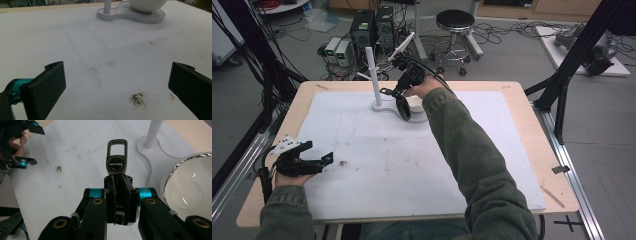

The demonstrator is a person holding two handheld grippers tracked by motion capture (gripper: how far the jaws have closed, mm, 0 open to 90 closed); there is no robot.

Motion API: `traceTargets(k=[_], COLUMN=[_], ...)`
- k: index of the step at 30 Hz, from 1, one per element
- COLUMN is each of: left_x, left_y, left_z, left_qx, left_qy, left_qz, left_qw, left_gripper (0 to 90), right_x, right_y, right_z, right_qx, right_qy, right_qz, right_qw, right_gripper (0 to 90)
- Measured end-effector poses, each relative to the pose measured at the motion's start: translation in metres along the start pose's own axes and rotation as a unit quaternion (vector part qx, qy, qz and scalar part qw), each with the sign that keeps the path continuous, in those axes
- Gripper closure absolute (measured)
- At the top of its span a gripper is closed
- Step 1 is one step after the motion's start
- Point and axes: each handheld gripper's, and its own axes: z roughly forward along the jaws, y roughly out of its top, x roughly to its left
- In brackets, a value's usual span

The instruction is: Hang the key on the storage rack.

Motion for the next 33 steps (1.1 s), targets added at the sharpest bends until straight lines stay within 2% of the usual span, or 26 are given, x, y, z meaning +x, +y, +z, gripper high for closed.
traceTargets(k=[3,7,12,13,17,25,26,28,32,33], left_x=[0.0,0.0,0.0,0.0,0.001,0.0,0.001,0.001,0.001,0.001], left_y=[0.0,0.0,0.0,0.0,0.0,0.0,0.0,0.0,0.0,0.0], left_z=[0.0,0.0,0.0,-0.001,-0.001,-0.001,-0.001,-0.001,-0.001,-0.001], left_qx=[0.0,0.0,0.002,0.002,0.0,-0.002,-0.001,-0.001,-0.001,-0.001], left_qy=[-0.001,-0.001,0.0,-0.001,-0.001,-0.002,-0.003,-0.004,-0.003,-0.003], left_qz=[-0.001,-0.002,0.001,0.0,-0.001,-0.003,-0.002,-0.002,-0.002,-0.002], left_qw=[1.0,1.0,1.0,1.0,1.0,1.0,1.0,1.0,1.0,1.0], left_gripper=[1.8,1.8,1.8,1.8,1.8,1.8,1.8,1.8,1.8,1.8], right_x=[-0.001,-0.002,0.002,0.006,0.009,0.007,0.005,0.005,0.007,0.008], right_y=[0.005,0.018,0.035,0.045,0.058,0.07,0.071,0.072,0.073,0.074], right_z=[-0.002,-0.009,-0.017,-0.021,-0.023,-0.018,-0.016,-0.013,-0.005,-0.004], right_qx=[-0.002,-0.002,-0.006,-0.01,-0.016,-0.029,-0.04,-0.042,-0.027,-0.024], right_qy=[0.002,-0.01,-0.011,-0.016,-0.023,-0.041,-0.048,-0.054,-0.062,-0.071], right_qz=[0.0,-0.003,-0.014,-0.019,-0.019,-0.009,-0.007,-0.006,-0.013,-0.013], right_qw=[1.0,0.9999,0.9998,0.9996,0.9994,0.9987,0.998,0.9976,0.9976,0.9971], right_gripper=[83.0,82.9,82.9,82.8,82.5,82.4,82.4,82.4,82.3,82.3])
